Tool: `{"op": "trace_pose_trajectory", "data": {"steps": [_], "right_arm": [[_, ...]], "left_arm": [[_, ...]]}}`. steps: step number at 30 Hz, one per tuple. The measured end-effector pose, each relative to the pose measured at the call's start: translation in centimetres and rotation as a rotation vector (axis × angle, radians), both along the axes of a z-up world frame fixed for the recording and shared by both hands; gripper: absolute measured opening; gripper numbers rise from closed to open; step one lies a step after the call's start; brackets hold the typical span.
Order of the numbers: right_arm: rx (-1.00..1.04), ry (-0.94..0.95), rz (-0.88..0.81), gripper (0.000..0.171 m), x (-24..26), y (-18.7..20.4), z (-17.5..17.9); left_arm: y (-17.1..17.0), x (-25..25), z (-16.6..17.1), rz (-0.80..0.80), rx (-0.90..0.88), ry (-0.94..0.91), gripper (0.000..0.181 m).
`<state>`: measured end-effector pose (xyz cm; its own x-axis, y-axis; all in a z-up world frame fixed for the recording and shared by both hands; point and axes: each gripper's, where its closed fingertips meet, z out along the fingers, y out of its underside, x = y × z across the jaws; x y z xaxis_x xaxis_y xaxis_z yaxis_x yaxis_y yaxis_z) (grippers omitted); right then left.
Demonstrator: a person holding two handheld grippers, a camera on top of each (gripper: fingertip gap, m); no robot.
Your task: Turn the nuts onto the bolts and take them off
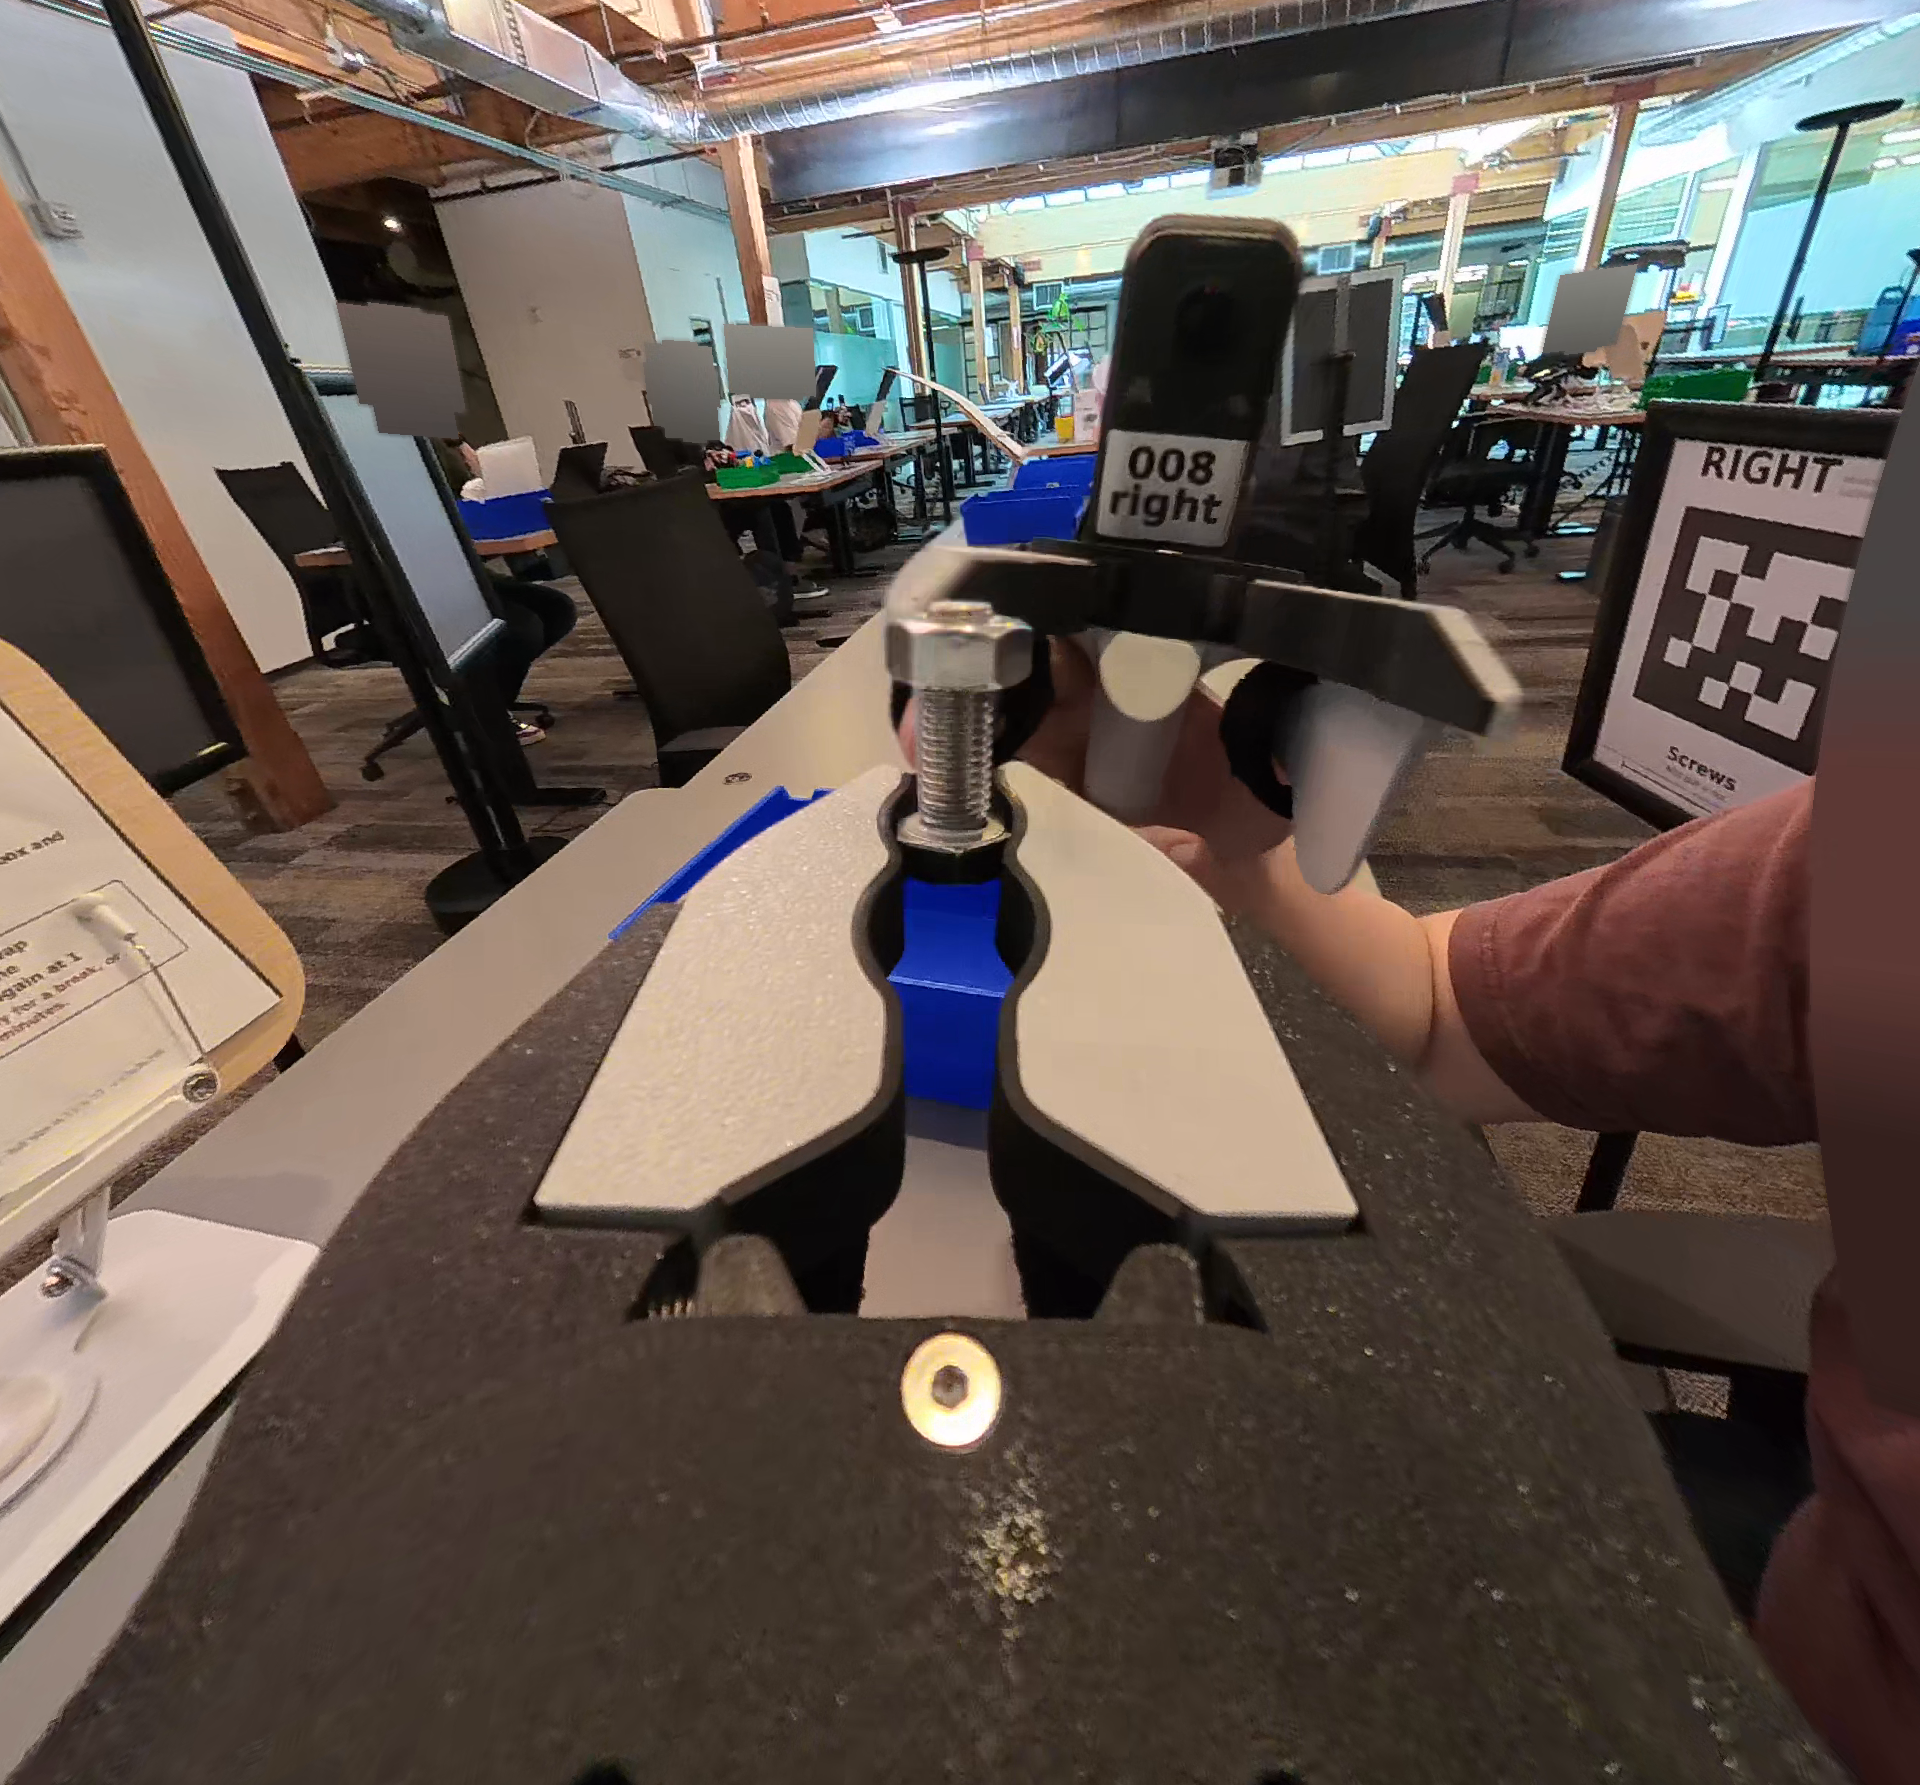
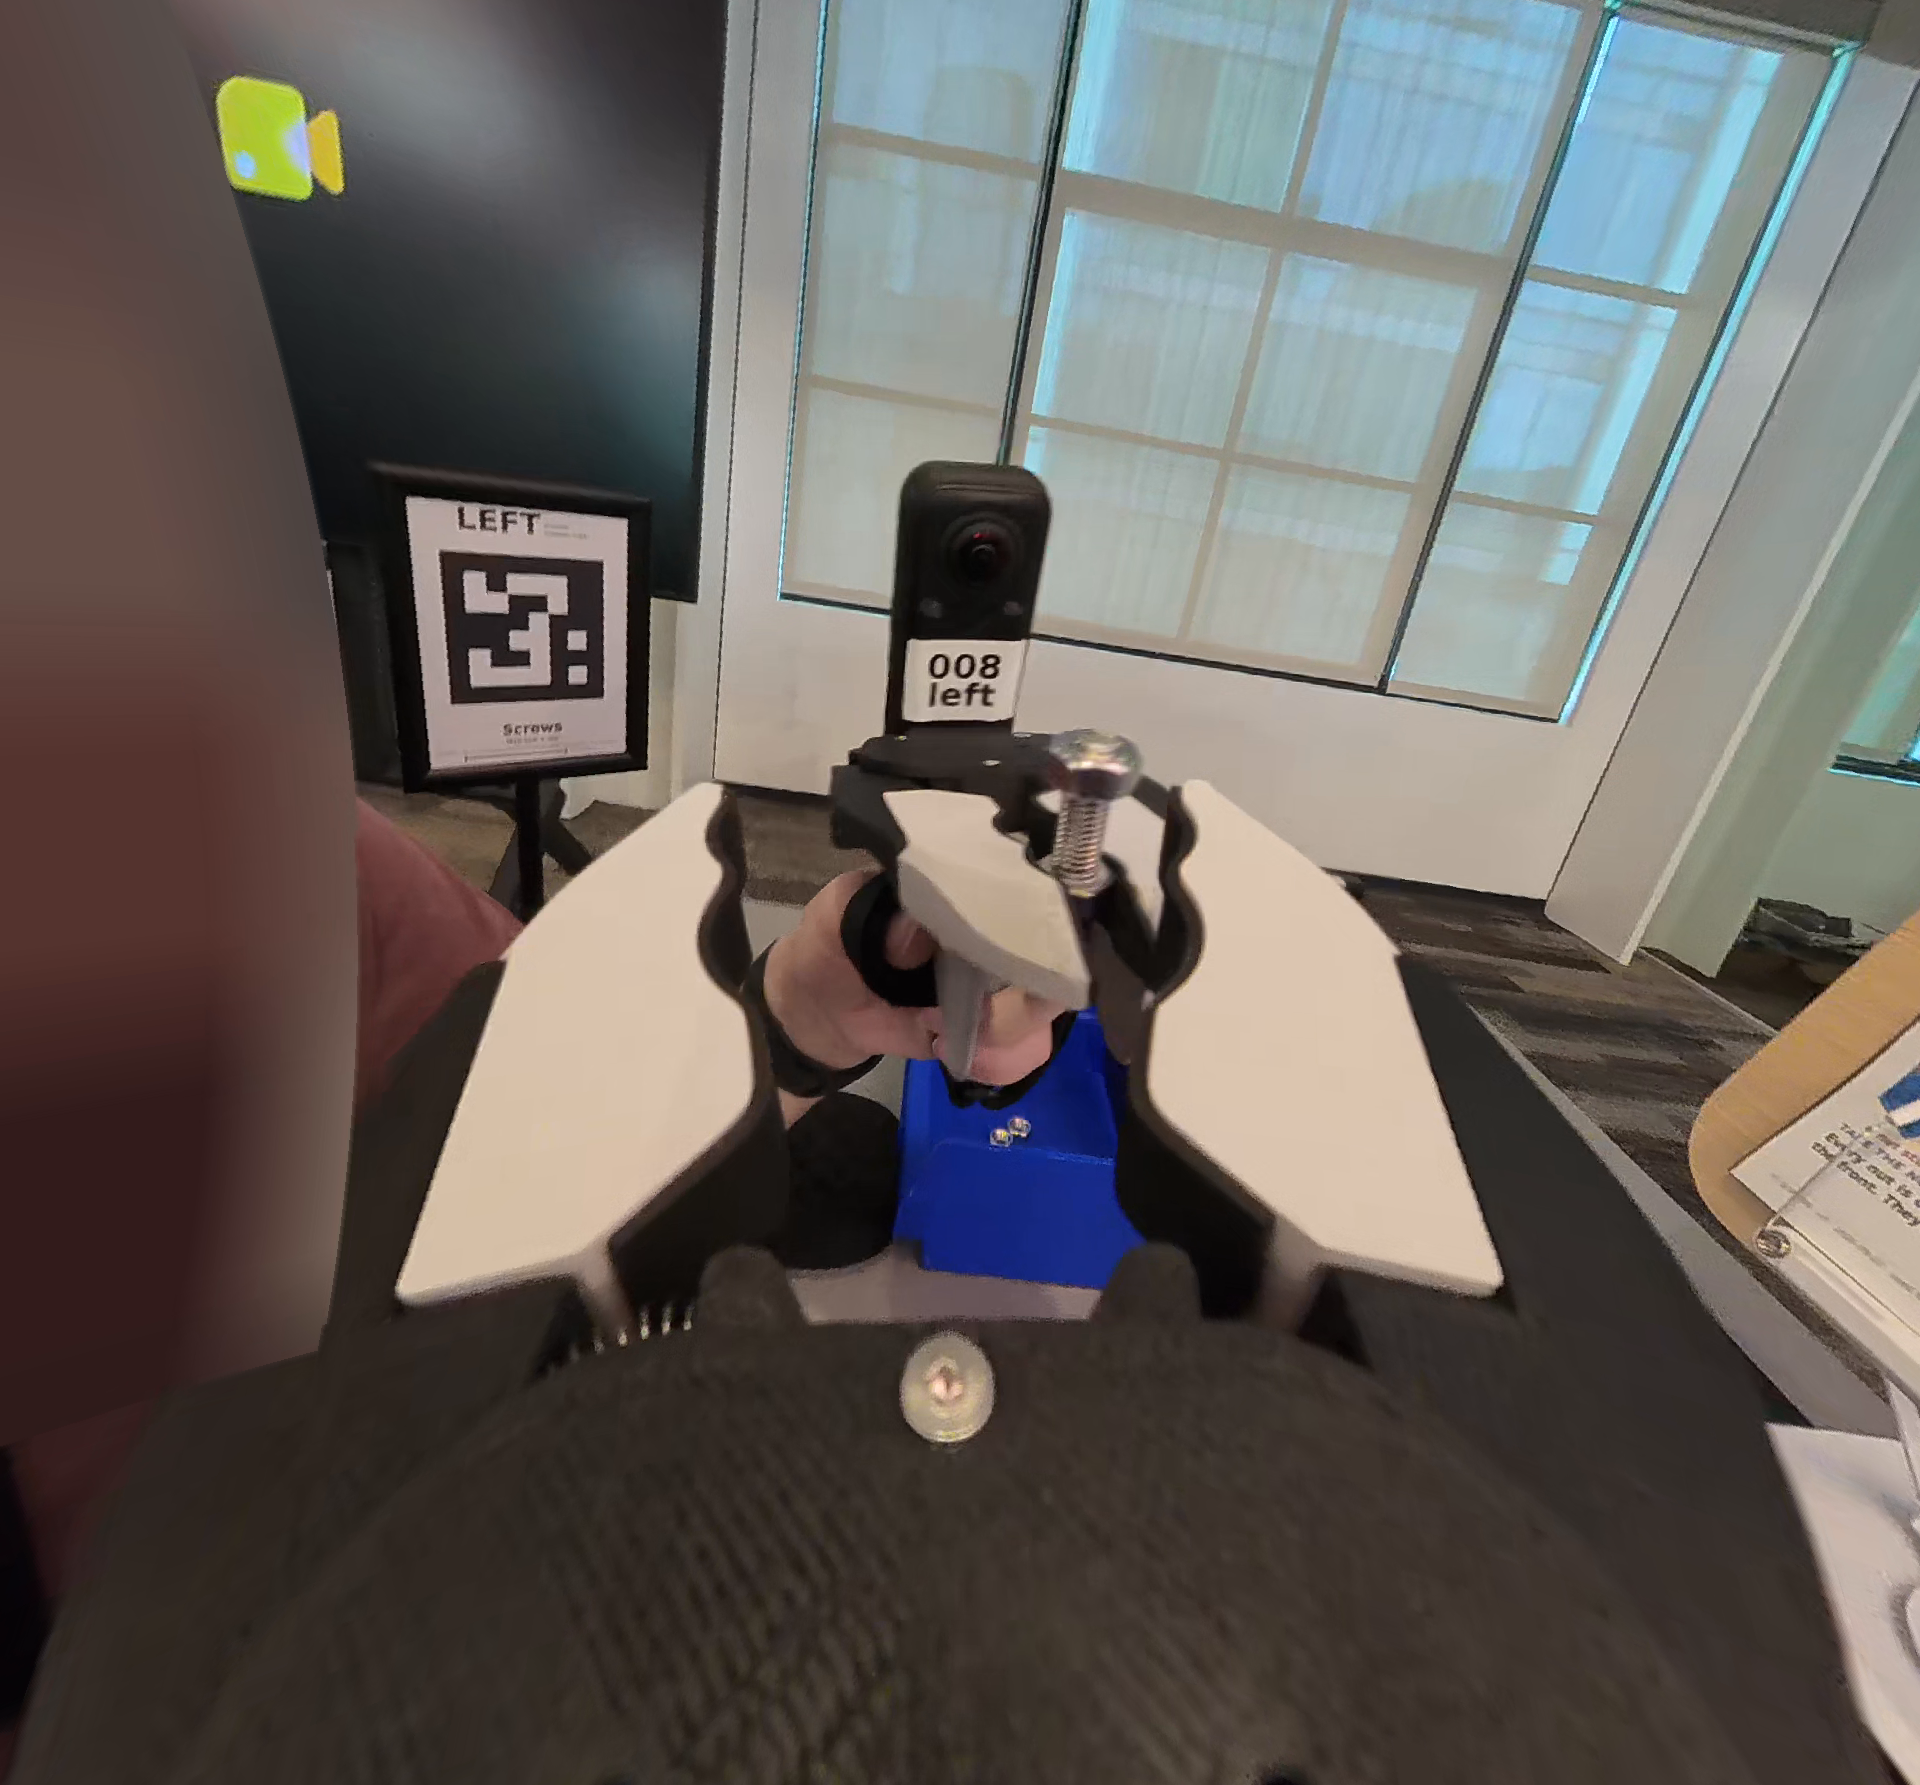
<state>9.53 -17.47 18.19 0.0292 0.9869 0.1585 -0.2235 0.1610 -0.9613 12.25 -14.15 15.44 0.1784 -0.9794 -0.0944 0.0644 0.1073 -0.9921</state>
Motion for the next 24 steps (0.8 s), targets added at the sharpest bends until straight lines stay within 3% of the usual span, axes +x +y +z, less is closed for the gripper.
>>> {"op": "trace_pose_trajectory", "data": {"steps": [8, 11, 14, 19, 21, 23, 24], "right_arm": [[0.018, -0.048, -0.004, 0.083, -0.6, -0.3, -0.7], [0.007, -0.038, 0.008, 0.069, 0.2, -0.2, -0.2], [-0.013, -0.011, -0.028, 0.08, 0.0, 0.6, -0.2], [0.003, -0.069, -0.018, 0.085, -1.5, 0.1, -1.5], [0.013, -0.093, -0.032, 0.083, -1.0, 0.2, -1.4], [0.012, -0.086, -0.007, 0.064, -0.2, -0.1, -1.0], [0.002, -0.065, 0.006, 0.064, 0.1, -0.2, -0.6]], "left_arm": [[-0.2, 1.0, -1.0, -0.009, -0.001, 0.045, 0.013], [0.8, -0.2, -0.3, 0.032, -0.005, 0.019, 0.012], [0.5, 0.0, -0.5, 0.006, -0.015, 0.028, 0.012], [-0.5, 1.8, -1.8, -0.027, -0.005, 0.078, 0.013], [0.0, 1.1, -1.2, -0.008, -0.015, 0.05, 0.013], [0.7, 0.0, -0.5, 0.014, -0.024, 0.021, 0.013], [1.0, -0.5, -0.2, 0.031, -0.024, 0.009, 0.013]]}}
